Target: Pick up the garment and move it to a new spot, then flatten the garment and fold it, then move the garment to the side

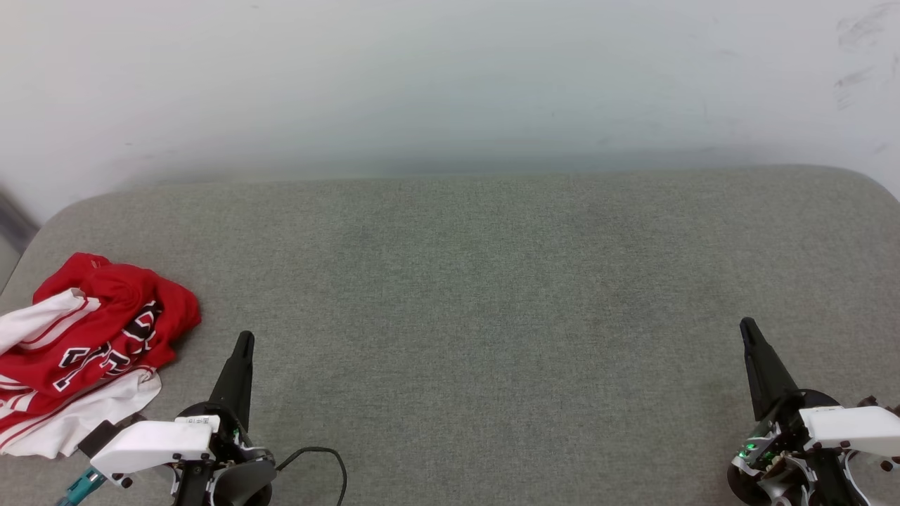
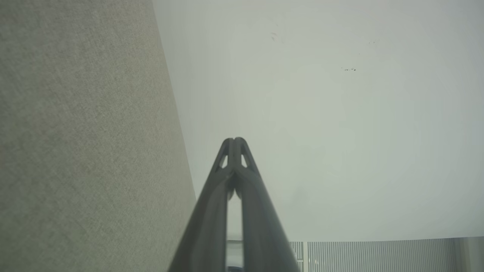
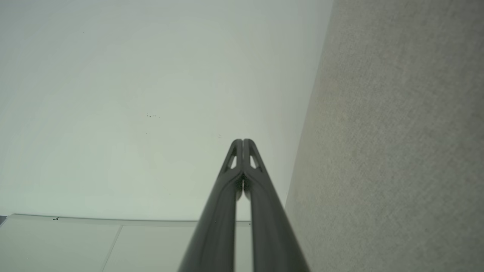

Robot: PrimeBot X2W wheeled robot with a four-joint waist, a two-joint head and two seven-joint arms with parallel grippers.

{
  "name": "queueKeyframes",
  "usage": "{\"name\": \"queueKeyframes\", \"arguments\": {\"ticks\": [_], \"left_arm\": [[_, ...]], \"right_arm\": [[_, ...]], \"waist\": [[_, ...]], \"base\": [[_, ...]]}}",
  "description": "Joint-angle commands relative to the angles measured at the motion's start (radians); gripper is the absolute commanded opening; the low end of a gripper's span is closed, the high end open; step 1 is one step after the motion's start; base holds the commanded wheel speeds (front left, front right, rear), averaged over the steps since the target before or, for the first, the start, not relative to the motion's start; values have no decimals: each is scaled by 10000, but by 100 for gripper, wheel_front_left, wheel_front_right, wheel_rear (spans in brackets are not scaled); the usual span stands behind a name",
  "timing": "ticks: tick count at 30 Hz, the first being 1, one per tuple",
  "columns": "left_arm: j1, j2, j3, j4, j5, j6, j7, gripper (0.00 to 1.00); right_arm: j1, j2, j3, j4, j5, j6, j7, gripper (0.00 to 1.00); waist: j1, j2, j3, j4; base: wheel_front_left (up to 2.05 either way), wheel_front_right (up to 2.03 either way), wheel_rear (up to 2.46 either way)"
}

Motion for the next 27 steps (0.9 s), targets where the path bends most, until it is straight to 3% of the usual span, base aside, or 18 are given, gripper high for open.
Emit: {"name": "queueKeyframes", "arguments": {"ticks": [1, 23, 24, 27], "left_arm": [[-72, -15, 27, -1, 17, -47, 20, 0], [11, -2, -9, 26, 2, 4, -10, 0], [52, -10, -27, 95, 3, 11, -16, 100], [286, -36, -69, 311, 9, 15, -38, 100]], "right_arm": [[-124, 48, 5, 3, 40, 0, 8, 0], [17, -2, 1, 31, -7, 0, -10, 0], [68, 0, 5, 95, -8, 0, -14, 100], [326, 2, 19, 331, -23, 0, -36, 100]], "waist": [[0, 0, 0, 0], [0, 0, 0, 0], [0, 0, 0, 0], [1, 0, 2, 0]], "base": [[0, 0, 0], [0, 0, 0], [0, 0, 0], [0, 0, 0]]}}
